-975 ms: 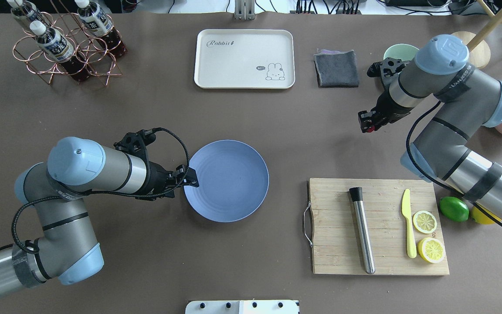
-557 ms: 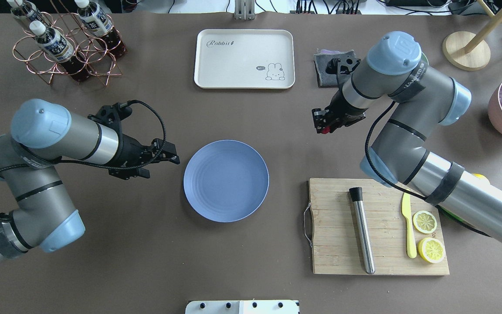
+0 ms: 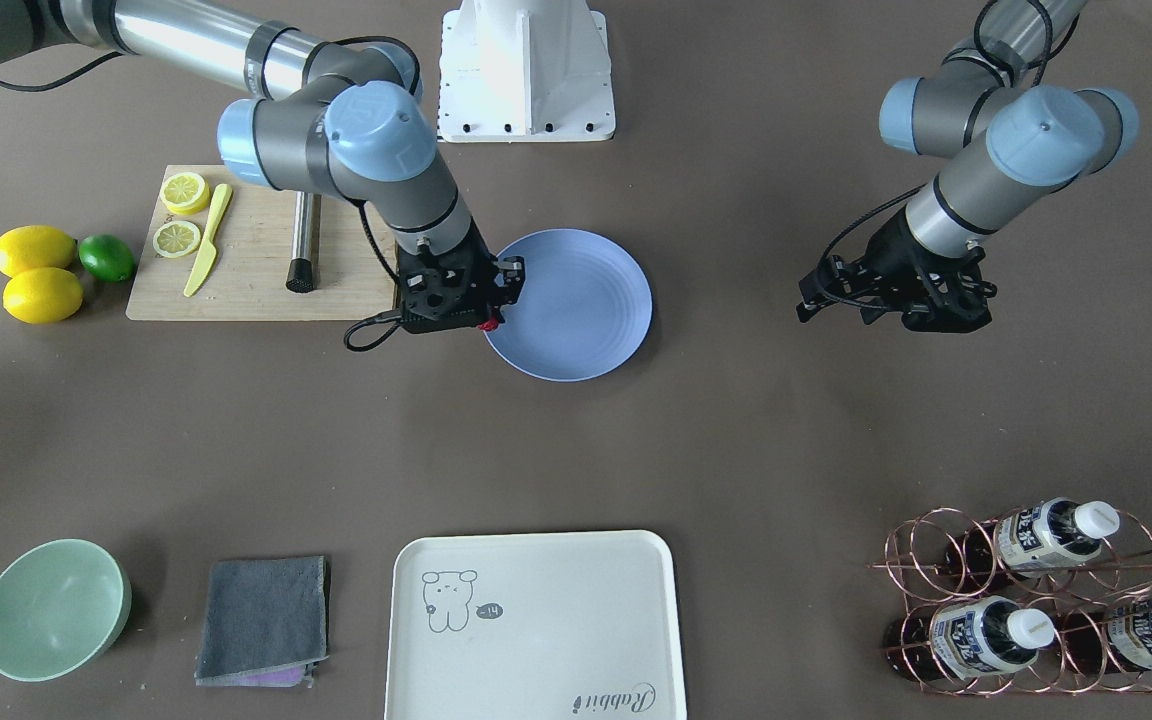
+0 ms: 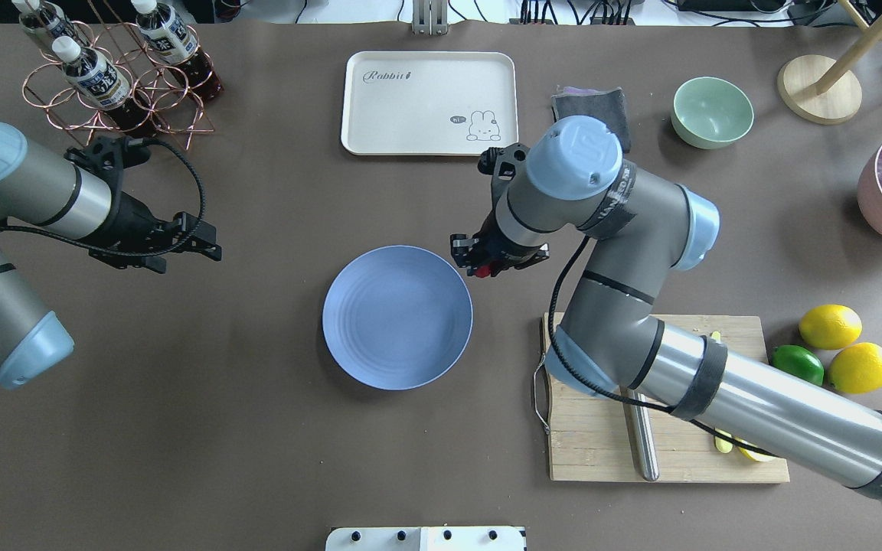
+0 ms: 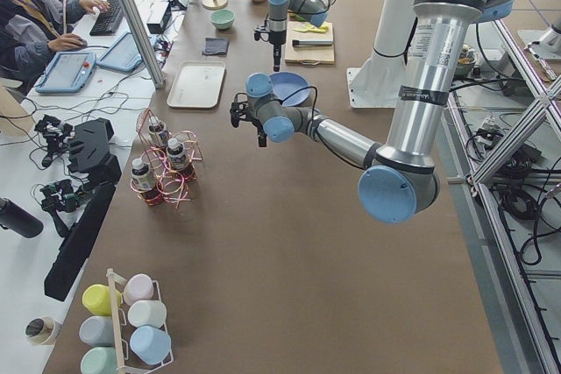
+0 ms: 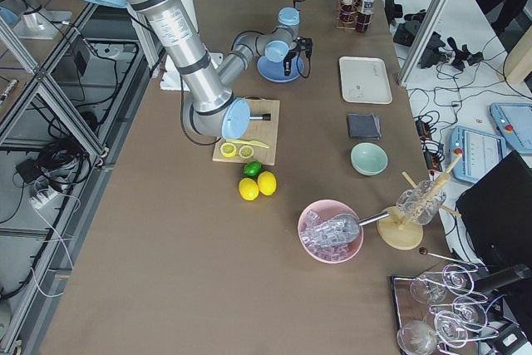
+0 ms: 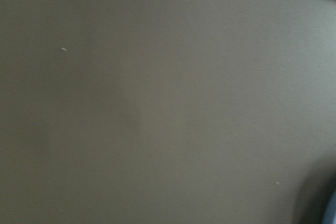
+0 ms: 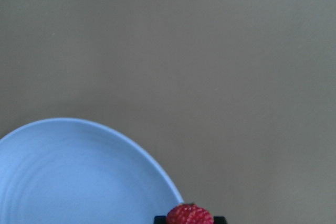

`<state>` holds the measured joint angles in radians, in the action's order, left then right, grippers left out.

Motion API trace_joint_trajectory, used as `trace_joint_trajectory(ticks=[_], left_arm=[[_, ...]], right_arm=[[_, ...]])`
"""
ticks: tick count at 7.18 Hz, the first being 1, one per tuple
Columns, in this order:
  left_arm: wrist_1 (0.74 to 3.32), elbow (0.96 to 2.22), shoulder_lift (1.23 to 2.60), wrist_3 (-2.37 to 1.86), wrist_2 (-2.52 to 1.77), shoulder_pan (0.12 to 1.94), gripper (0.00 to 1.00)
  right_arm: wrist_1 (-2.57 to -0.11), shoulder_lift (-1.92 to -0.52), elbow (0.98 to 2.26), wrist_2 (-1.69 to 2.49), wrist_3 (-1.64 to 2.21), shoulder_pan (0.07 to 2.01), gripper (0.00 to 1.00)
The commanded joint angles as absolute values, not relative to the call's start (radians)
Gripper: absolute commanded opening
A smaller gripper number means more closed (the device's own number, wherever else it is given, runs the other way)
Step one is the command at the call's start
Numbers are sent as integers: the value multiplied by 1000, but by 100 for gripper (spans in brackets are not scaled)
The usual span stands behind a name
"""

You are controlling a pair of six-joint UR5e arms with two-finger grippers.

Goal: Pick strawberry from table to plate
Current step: 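Carry the strawberry over the blue plate with the right gripper while the left gripper withdraws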

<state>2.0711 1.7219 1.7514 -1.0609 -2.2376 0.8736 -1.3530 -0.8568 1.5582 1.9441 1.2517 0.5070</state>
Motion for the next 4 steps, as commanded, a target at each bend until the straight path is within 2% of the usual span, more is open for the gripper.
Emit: trace_joint_trajectory(ticks=[1, 4], left_arm=[[2059, 1717, 1712, -980, -2250, 899, 97], [2059, 1715, 1710, -979, -2250, 900, 97]], right_arm=[[-1368, -809, 1546, 1826, 1339, 401, 0], [-1358, -744, 1452, 1816, 1379, 391, 0]])
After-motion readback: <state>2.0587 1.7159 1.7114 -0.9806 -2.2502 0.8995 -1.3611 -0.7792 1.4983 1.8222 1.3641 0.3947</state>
